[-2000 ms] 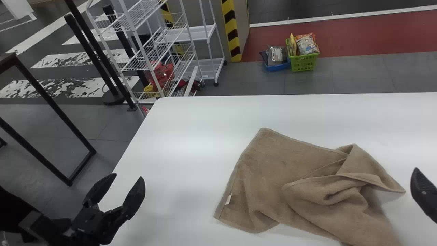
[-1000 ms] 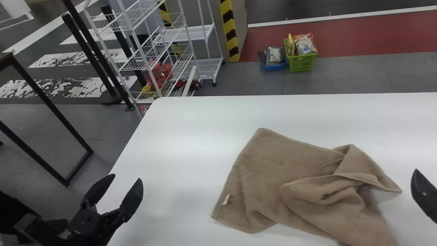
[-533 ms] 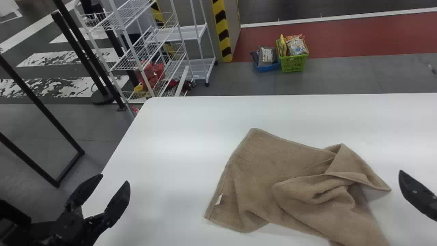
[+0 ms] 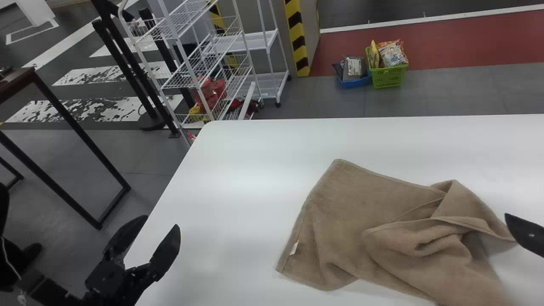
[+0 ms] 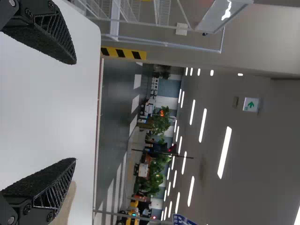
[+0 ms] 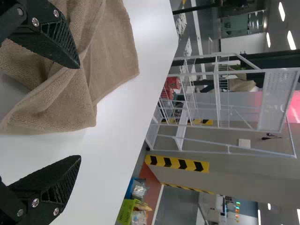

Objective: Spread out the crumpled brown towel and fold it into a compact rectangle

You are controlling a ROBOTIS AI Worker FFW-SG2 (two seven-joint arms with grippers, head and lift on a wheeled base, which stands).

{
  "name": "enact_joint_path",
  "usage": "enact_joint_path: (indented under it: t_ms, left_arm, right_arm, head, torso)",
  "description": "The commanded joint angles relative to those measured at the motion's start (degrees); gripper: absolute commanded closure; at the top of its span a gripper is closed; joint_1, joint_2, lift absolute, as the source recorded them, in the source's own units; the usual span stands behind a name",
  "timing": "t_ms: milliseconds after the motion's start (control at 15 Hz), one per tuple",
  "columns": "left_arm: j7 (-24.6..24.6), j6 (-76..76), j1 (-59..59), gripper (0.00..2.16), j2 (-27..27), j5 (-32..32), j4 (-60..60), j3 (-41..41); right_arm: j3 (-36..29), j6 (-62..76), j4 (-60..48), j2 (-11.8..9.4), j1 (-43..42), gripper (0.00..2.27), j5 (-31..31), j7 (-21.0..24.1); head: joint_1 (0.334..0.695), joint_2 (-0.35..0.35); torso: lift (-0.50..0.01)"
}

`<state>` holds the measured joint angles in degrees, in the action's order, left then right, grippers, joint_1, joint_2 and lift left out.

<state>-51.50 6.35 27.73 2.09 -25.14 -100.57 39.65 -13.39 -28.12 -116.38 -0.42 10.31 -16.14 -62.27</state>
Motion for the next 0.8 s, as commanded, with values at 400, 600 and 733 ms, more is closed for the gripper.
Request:
enact_joint_path:
  t_ms: [400,600,733]
  left_arm:
    - [-0.44,-0.51,-0.13,0.07,0.19,0.0,-0.06,-0.01]
    - [-0.53,-0.51,-0.13,0.07,0.28,0.0,-0.06,-0.1]
    - [-0.53,-0.51,-0.13,0.07,0.46,0.0,0.11,-0.01]
  right_arm:
    - [2.4,-15.96,0.81,-6.17,-9.78,0.21,-11.02,-16.06]
    - [3.55,-17.37,4.06,-8.02,-13.38,0.21,-14.97,-16.06]
    - [6.62,-17.72,4.94,-9.25,-13.91,0.21,-18.31,-16.06]
  head:
    - [0.695,0.345]
    - [0.695,0.309]
    - [0.695,0.279]
  torso:
    - [-0.127]
    - [-0.127]
    - [-0.127]
